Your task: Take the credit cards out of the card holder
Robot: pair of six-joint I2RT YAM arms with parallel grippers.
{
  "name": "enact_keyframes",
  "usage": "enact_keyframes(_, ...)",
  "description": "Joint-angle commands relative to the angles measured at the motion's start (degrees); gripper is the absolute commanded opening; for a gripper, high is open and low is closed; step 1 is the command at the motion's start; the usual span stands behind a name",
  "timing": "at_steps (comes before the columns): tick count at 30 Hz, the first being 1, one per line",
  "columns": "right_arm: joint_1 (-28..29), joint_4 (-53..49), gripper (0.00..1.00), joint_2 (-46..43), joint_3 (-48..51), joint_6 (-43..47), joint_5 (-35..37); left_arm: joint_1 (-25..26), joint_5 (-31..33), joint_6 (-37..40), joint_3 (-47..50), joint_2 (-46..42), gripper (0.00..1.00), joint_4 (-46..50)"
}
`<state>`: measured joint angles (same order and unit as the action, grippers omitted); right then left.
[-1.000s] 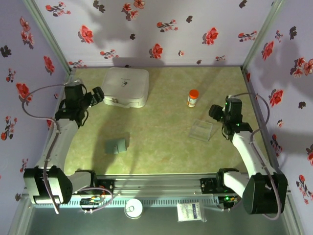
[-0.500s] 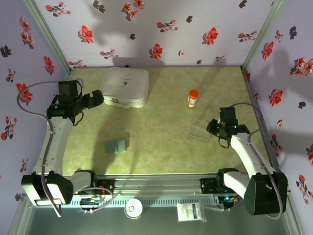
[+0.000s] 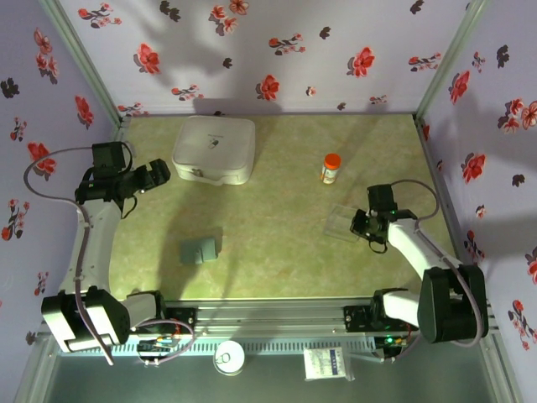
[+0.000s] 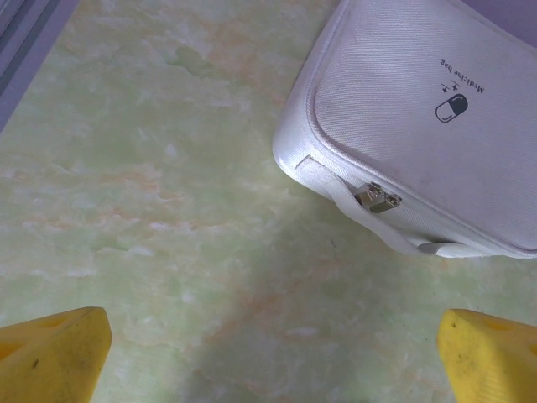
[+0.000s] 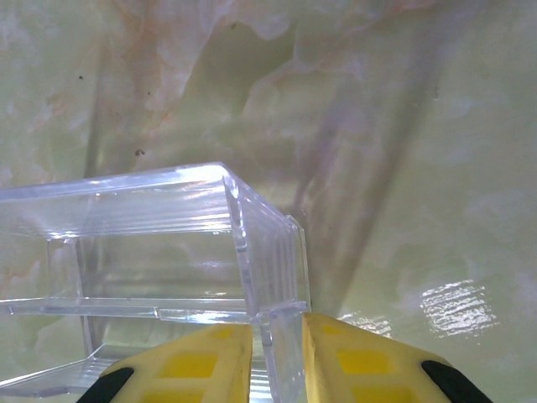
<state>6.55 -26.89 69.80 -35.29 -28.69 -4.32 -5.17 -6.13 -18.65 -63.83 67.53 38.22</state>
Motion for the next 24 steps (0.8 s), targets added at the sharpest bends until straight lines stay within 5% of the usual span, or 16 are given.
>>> enact_keyframes(1, 0.66, 0.58, 0.19, 1.97, -1.25, 0.28, 1.51, -0.54, -1.6, 0.99, 0.55, -0.02, 1.0, -0.07)
enact_keyframes(12, 5.41, -1.15, 0.09, 3.62, -4.62, -1.09, 3.55, -1.17, -2.65, 0.63, 0.6, 0.25, 1.0, -0.36)
enact_keyframes(24, 17.95, -4.89, 0.06, 14.27, -20.06, -1.8, 6.12, -1.93, -4.18, 0.02, 0.9, -0.12, 1.0, -1.03)
